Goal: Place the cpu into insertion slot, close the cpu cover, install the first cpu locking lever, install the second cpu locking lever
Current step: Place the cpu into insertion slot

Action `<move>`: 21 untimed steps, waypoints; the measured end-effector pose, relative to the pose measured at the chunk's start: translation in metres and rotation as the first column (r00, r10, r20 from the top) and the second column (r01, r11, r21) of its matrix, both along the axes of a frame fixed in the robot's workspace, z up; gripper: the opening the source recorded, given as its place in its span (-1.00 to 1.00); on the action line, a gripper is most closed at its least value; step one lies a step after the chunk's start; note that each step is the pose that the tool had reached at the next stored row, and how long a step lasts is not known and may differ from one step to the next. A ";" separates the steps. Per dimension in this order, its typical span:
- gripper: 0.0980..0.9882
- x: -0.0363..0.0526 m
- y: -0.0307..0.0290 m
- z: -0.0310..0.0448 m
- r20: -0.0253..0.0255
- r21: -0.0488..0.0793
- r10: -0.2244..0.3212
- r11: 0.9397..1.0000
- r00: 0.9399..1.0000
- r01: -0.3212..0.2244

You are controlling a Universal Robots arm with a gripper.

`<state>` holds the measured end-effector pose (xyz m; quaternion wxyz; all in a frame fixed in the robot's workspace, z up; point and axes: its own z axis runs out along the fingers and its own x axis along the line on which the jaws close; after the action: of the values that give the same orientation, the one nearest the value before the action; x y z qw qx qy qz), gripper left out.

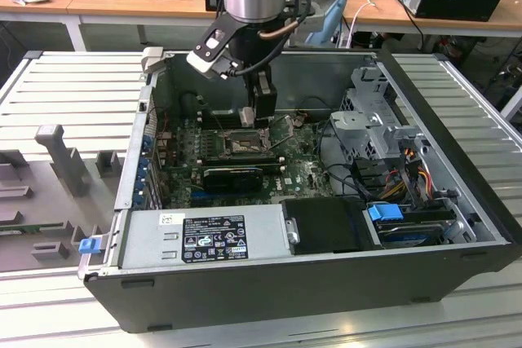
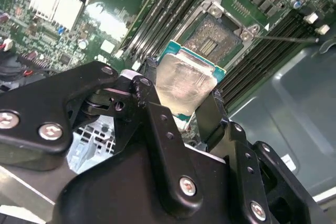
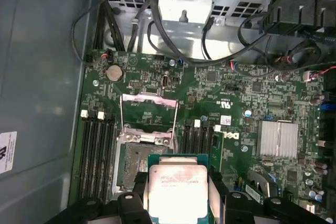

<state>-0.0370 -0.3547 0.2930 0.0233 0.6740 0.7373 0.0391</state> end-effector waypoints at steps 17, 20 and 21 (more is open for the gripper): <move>0.00 -0.0039 0.0124 -0.0371 -0.001 0.002 -0.103 0.995 0.995 0.103; 0.00 -0.0050 0.0158 -0.0440 -0.001 0.002 -0.097 0.995 0.995 0.097; 0.00 -0.0053 0.0165 -0.0466 -0.001 0.002 -0.095 0.995 0.995 0.095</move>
<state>-0.0423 -0.3382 0.2464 0.0241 0.7083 0.7045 0.0384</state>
